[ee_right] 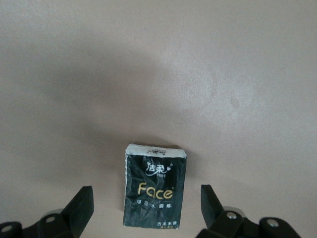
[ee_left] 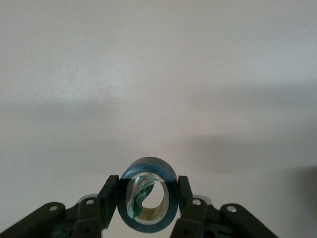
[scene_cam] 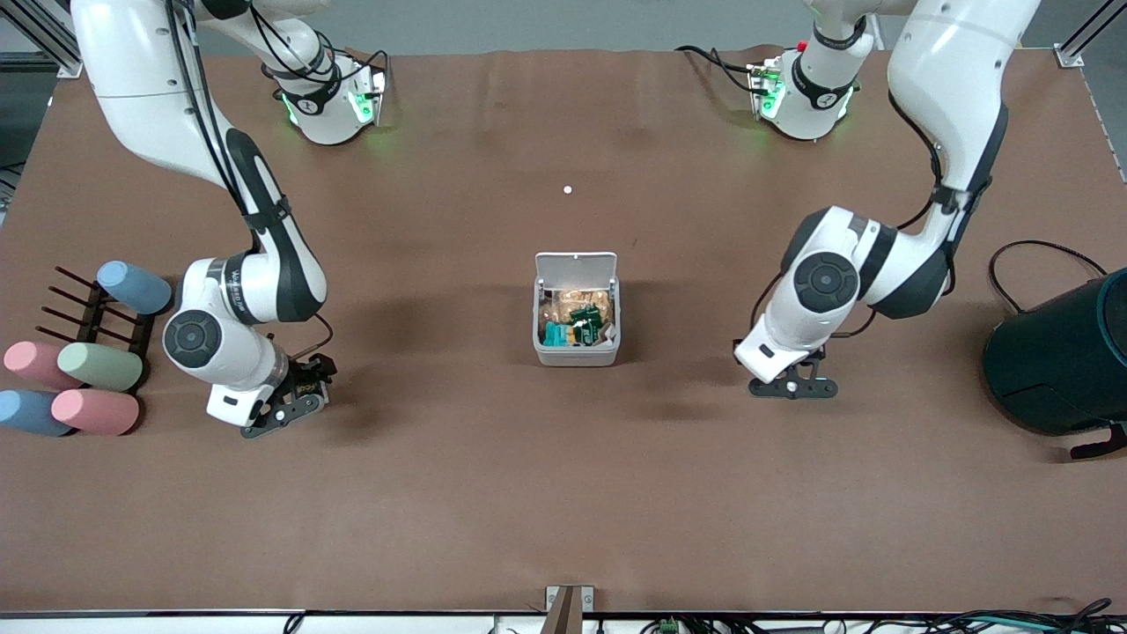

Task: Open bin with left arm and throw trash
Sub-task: 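Carry the tape roll over the open bin and release it with the left gripper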

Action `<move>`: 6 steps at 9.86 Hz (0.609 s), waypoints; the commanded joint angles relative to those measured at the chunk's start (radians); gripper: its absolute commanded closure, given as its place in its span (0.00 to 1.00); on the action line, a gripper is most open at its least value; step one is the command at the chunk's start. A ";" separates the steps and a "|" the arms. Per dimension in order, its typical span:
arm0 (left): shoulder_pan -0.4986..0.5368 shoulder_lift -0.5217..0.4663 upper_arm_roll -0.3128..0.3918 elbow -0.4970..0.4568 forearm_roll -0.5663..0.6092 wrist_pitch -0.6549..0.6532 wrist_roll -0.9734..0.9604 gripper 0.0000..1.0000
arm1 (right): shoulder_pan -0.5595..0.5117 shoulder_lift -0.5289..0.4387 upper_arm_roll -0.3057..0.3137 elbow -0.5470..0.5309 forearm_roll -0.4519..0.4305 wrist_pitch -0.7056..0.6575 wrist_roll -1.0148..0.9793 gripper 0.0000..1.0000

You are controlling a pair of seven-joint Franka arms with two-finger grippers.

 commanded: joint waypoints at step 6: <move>-0.310 0.211 -0.028 0.301 -0.113 -0.061 -0.359 0.82 | -0.025 0.014 0.023 -0.085 -0.018 0.158 -0.002 0.05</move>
